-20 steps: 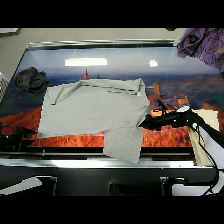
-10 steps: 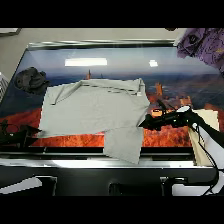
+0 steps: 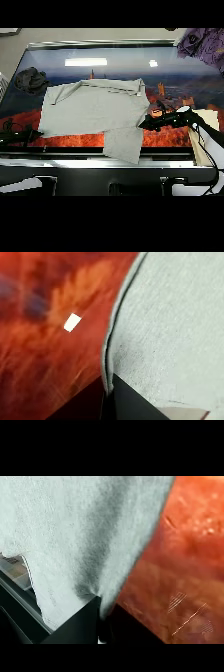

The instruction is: Fold the clothes and pants, and hang the long-sleeved shirts on hangers.

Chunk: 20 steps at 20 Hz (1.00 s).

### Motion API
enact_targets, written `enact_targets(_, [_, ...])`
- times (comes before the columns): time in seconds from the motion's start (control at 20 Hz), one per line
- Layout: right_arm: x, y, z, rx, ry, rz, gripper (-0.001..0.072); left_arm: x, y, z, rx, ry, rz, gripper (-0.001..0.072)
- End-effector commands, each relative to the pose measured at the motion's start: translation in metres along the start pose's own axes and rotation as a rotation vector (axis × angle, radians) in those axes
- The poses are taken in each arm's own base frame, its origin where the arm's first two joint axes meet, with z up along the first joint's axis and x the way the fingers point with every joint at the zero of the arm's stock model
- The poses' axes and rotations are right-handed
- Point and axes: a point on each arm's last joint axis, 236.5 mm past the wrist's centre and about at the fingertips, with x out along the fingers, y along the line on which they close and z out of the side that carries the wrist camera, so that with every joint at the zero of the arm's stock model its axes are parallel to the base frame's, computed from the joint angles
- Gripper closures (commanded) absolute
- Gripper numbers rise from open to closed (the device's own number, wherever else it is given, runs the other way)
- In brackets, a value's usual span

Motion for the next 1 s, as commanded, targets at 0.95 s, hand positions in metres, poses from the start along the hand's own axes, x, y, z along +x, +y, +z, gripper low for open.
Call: enact_targets(0.95, [-0.402,0.387,-0.013,-0.918,-1.110,-0.266,0.0676,-0.389,-0.451,-0.014,0.852,-1.064,-0.126,0.0694])
